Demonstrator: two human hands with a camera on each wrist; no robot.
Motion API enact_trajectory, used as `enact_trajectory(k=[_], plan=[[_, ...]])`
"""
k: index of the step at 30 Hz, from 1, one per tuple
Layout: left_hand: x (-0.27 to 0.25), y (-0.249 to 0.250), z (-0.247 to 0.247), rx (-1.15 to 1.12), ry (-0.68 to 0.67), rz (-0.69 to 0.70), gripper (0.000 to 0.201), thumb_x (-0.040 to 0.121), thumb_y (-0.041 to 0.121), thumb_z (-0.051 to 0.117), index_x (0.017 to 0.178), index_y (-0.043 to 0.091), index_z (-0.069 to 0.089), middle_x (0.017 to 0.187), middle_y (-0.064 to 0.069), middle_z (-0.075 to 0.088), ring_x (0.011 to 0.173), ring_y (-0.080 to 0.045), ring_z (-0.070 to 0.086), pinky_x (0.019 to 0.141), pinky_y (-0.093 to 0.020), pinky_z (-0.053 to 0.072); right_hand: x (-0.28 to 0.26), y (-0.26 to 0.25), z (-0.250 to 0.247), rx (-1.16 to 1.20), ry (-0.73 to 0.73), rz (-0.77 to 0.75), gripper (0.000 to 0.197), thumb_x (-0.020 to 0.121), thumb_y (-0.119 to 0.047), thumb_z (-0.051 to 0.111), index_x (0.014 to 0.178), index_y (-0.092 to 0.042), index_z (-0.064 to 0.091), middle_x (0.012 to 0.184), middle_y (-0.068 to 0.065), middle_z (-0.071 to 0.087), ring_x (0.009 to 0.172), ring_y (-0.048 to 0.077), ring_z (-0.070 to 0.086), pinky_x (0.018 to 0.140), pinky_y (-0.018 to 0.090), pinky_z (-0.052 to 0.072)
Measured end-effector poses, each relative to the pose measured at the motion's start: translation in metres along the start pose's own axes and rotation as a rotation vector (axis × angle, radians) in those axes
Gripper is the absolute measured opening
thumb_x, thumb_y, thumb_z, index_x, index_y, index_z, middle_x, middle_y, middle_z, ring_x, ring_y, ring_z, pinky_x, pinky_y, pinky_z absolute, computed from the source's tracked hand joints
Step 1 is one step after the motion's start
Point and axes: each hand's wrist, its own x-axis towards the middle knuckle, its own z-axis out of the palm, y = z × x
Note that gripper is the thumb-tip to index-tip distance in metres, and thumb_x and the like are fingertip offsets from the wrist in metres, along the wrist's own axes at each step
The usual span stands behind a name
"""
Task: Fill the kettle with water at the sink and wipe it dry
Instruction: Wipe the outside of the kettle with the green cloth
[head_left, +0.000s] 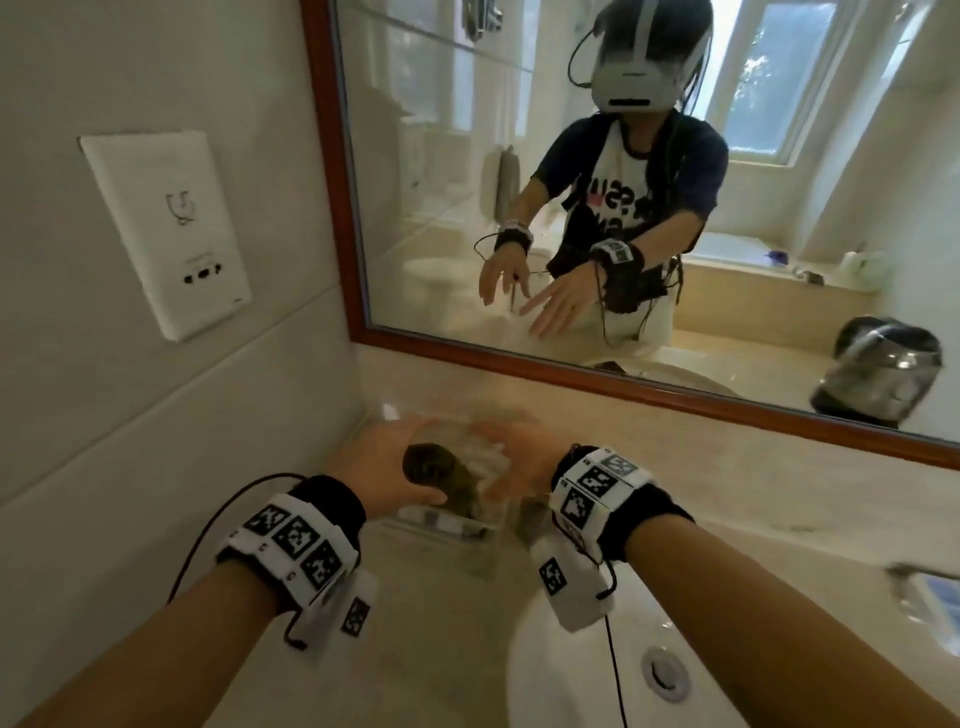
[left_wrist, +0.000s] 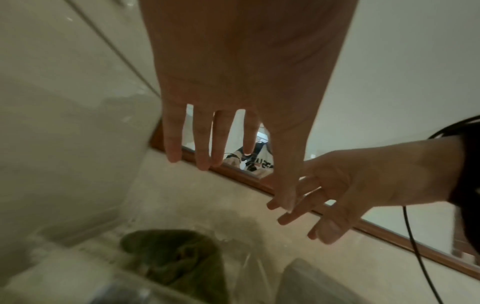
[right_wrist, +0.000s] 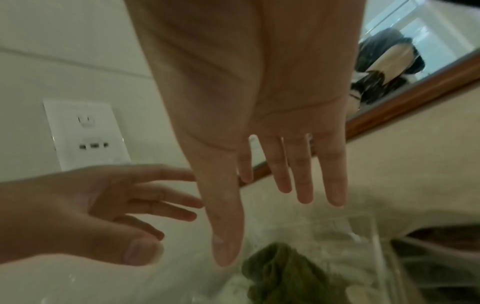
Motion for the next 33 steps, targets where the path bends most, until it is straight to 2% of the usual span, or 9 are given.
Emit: enact_trajectory(k=[4, 9, 11, 14, 17, 20, 24, 28, 33], plan=[[0.013, -0.045, 0.011, -0.097, 0.008, -0.041, 0.098, 0.065, 0.034, 0.080, 0.142, 0.031, 0.019, 0.149, 0.002, 0.028, 0.131, -0.019, 0.036, 0.103, -0.031, 0.038, 0.059, -0.009, 0.037, -0.092, -0.095, -0.073, 0.073, 0.084, -0.028, 0.064, 0.144, -0.023, 0.023, 0.145, 0.011, 0.040, 0.126, 0.032, 0.046, 0.099, 0.034, 0.039], [0.034, -0.085, 0.026, -0.064, -0.023, -0.114, 0.108, 0.061, 0.043, 0.079, 0.142, 0.037, 0.008, 0.154, 0.008, 0.016, 0.136, -0.018, 0.030, 0.105, -0.039, 0.040, 0.122, 0.006, 0.072, -0.329, -0.168, -0.078, 0.070, 0.094, -0.012, 0.048, 0.146, -0.036, 0.008, 0.157, 0.011, -0.012, 0.141, 0.041, 0.015, 0.107, 0.043, 0.038], [0.040, -0.095, 0.028, -0.050, -0.050, -0.155, 0.108, 0.062, 0.043, 0.079, 0.143, 0.037, 0.007, 0.152, 0.005, 0.023, 0.134, -0.020, 0.034, 0.103, -0.037, 0.042, 0.131, 0.004, 0.078, -0.411, -0.212, -0.127, 0.060, 0.096, -0.018, 0.045, 0.146, -0.030, 0.016, 0.154, 0.013, 0.015, 0.135, 0.036, 0.032, 0.104, 0.042, 0.040], [0.044, -0.099, 0.033, -0.030, -0.071, -0.166, 0.104, 0.067, 0.039, 0.076, 0.143, 0.036, 0.006, 0.149, 0.003, 0.029, 0.131, -0.020, 0.037, 0.096, -0.029, 0.042, 0.138, 0.007, 0.088, -0.366, -0.130, -0.145, 0.032, 0.096, -0.016, 0.045, 0.127, -0.012, 0.049, 0.112, 0.009, 0.059, 0.090, 0.019, 0.065, 0.079, 0.030, 0.052], [0.043, -0.094, 0.036, -0.085, -0.056, -0.150, 0.101, 0.067, 0.039, 0.077, 0.142, 0.037, 0.009, 0.148, 0.006, 0.032, 0.130, -0.016, 0.038, 0.096, -0.027, 0.040, 0.130, 0.009, 0.074, -0.213, -0.124, -0.013, 0.033, 0.094, -0.014, 0.047, 0.125, -0.006, 0.054, 0.126, 0.016, 0.057, 0.113, 0.031, 0.057, 0.096, 0.037, 0.047], [0.048, -0.075, 0.035, -0.168, -0.045, -0.136, 0.099, 0.068, 0.039, 0.076, 0.144, 0.031, 0.013, 0.149, 0.003, 0.030, 0.133, -0.019, 0.036, 0.104, -0.033, 0.039, 0.106, 0.009, 0.047, -0.078, -0.060, -0.023, 0.034, 0.095, -0.018, 0.047, 0.125, -0.007, 0.056, 0.130, 0.013, 0.056, 0.118, 0.030, 0.053, 0.101, 0.036, 0.043], [0.055, -0.015, 0.037, -0.342, -0.028, 0.024, 0.076, 0.065, 0.047, 0.072, 0.132, 0.031, 0.038, 0.127, 0.007, 0.052, 0.114, -0.018, 0.053, 0.098, -0.037, 0.046, 0.050, 0.016, 0.012, 0.086, 0.132, -0.084, 0.030, 0.092, -0.016, 0.053, 0.119, -0.008, 0.062, 0.123, 0.010, 0.062, 0.115, 0.026, 0.055, 0.094, 0.023, 0.039], [0.052, 0.058, 0.051, -0.429, 0.050, 0.175, 0.049, 0.073, 0.023, 0.073, 0.118, 0.025, 0.054, 0.111, -0.001, 0.064, 0.101, -0.020, 0.060, 0.090, -0.038, 0.050, -0.025, 0.039, -0.022, 0.212, 0.357, -0.057, 0.024, 0.089, -0.019, 0.058, 0.110, -0.012, 0.067, 0.109, 0.006, 0.068, 0.097, 0.019, 0.061, 0.088, 0.026, 0.045], [0.037, 0.162, 0.086, -0.462, 0.032, 0.429, 0.028, 0.072, 0.018, 0.074, 0.096, 0.028, 0.063, 0.088, 0.008, 0.066, 0.083, 0.001, 0.062, 0.078, -0.018, 0.050, -0.147, 0.094, -0.052, 0.172, 0.612, 0.057, 0.021, 0.090, -0.021, 0.057, 0.106, -0.016, 0.070, 0.100, 0.005, 0.072, 0.084, 0.013, 0.060, 0.076, 0.017, 0.044]])
